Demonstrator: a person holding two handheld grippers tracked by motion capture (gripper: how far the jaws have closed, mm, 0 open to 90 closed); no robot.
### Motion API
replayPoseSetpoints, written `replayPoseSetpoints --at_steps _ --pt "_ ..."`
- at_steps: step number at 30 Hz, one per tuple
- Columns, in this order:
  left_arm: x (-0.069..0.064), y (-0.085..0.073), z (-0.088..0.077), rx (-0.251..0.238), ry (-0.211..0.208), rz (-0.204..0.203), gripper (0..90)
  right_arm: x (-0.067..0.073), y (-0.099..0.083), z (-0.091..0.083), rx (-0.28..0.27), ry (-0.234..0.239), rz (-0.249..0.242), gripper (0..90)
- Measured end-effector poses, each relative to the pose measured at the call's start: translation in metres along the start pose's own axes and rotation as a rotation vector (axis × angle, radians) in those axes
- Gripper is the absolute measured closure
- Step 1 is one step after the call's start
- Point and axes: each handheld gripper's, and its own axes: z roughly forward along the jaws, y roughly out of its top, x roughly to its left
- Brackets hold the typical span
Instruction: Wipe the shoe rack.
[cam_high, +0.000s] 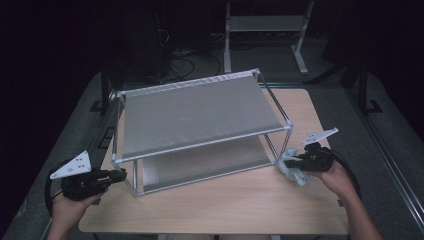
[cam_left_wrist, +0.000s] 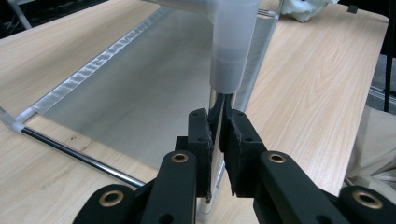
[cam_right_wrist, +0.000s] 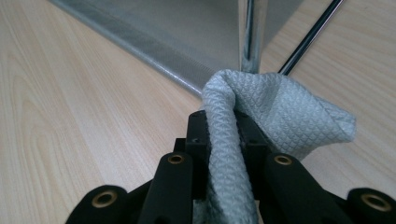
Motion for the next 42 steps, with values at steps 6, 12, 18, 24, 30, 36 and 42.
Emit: replayPoseSetpoints --at_steps 6,12,18,24,30,36,42 --pt "0.0 0.0 0.0 0.0 0.002 0.003 81.2 0.011 0.016 -0.031 -0.084 -0.023 -0.043 78.3" --pt "-0.001 0.0 0.0 0.0 0.008 0.006 81.1 0.029 0.04 -0.066 -0.169 -0.039 -0.101 78.3" --pt "0.0 0.0 0.0 -0.001 0.003 0.006 81.2 0.027 0.038 -0.054 -0.153 -0.038 -0.082 78.3" --pt "0.0 0.0 0.0 0.0 0.003 0.005 81.2 0.013 0.012 -0.017 -0.098 -0.022 -0.002 78.2" --pt "0.0 0.0 0.0 0.001 0.003 0.007 81.2 0.017 0.016 -0.026 -0.114 -0.025 -0.013 78.3" --pt "-0.001 0.001 0.0 0.006 0.01 0.011 81.2 0.021 0.023 -0.036 -0.153 -0.029 -0.022 78.3" --pt "0.0 0.0 0.0 0.003 0.004 0.009 81.2 0.005 -0.008 0.009 -0.09 -0.01 0.07 78.2"
